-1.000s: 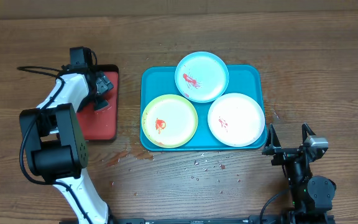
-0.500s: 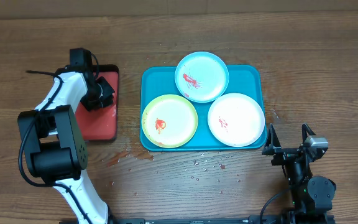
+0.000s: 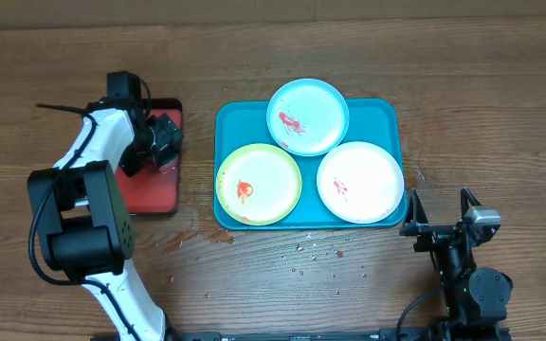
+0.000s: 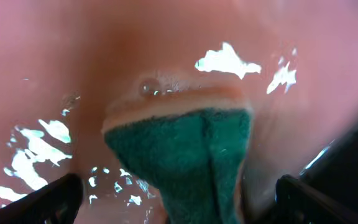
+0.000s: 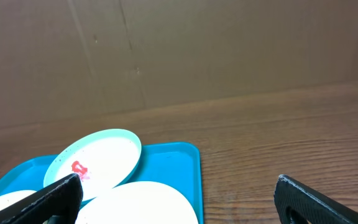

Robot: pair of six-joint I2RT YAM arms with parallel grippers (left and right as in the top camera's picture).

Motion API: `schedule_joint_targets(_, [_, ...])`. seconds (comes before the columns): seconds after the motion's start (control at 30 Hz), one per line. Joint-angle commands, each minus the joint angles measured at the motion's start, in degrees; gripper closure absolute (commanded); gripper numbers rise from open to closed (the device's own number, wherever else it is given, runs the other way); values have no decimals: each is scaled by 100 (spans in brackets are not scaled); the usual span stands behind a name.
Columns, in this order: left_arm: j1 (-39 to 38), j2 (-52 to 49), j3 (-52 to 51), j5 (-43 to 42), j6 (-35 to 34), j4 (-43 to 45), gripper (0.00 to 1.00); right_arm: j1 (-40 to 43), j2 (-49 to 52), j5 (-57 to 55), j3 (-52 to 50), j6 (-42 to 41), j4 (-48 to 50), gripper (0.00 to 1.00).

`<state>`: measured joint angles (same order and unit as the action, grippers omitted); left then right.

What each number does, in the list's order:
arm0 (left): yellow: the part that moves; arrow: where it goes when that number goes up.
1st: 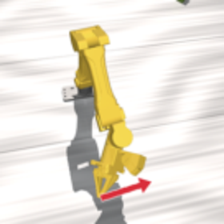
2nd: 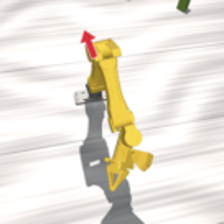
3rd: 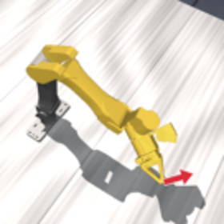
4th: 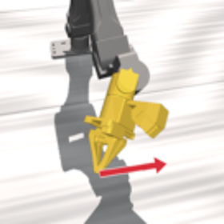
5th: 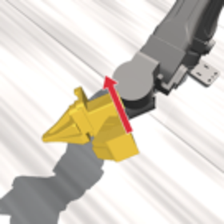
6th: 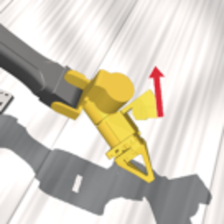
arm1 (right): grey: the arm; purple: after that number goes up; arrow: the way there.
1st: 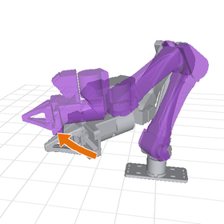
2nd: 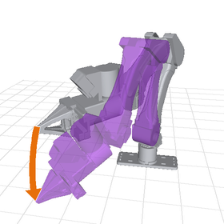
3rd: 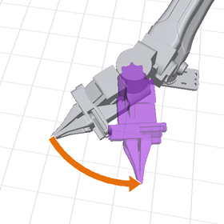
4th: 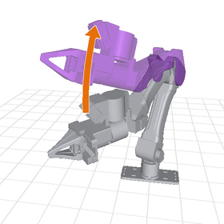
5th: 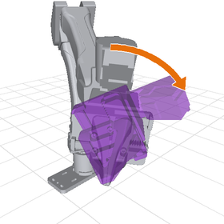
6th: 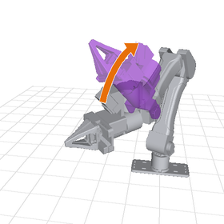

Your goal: Clean dirty plates on tray and stack at the side

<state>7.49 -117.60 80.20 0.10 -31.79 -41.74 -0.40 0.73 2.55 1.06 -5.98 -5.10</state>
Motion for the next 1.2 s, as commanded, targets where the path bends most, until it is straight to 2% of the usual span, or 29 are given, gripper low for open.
schedule_joint_targets(0.0, [-26,-411,-68,-155,-15,-374,0,-28,-46,-55,-61,2,44,0])
schedule_joint_targets(0.17, [-26,-411,70,-1113,-15,-844,0,-28,-46,-55,-61,4,44,0])
schedule_joint_targets(0.2, [-26,-411,70,-1298,-15,-892,3,-28,-44,-55,-61,2,44,0])
schedule_joint_targets(0.33, [-33,-411,70,-1335,-15,-925,50,-28,-44,-55,-61,4,44,0])
schedule_joint_targets(0.43, [-31,-411,70,-1204,-17,-890,76,-28,-44,-55,-61,2,44,0])
schedule_joint_targets(0.47, [-26,-411,70,-1169,-17,-879,91,-28,-46,-55,-61,4,44,0])
schedule_joint_targets(0.5, [-26,-411,70,-1141,-17,-879,96,-28,-46,-55,-61,2,44,0])
schedule_joint_targets(0.7, [-24,-411,76,-452,-20,-824,96,-28,-46,-55,-61,4,44,0])
schedule_joint_targets(0.73, [-20,-411,85,-262,-20,-813,94,-28,-46,-55,-61,4,44,0])
schedule_joint_targets(0.77, [-13,-411,103,-63,-17,-809,88,-28,-44,-55,-61,4,44,0])
schedule_joint_targets(0.8, [-4,-411,111,118,-17,-787,63,-28,-46,-55,-61,4,44,0])
schedule_joint_targets(0.83, [2,-411,114,254,-15,-769,16,-28,-44,-55,-61,2,44,0])
schedule_joint_targets(0.87, [11,-411,116,363,-15,-748,0,-28,-46,-55,-61,2,44,0])
schedule_joint_targets(1.07, [22,-411,116,474,-15,-577,0,-28,-46,-55,-61,4,44,0])
schedule_joint_targets(1.1, [22,-411,116,461,-15,-579,3,-28,-46,-55,-61,2,44,0])
schedule_joint_targets(1.17, [22,-411,116,439,-15,-586,28,-28,-46,-55,-61,4,44,0])
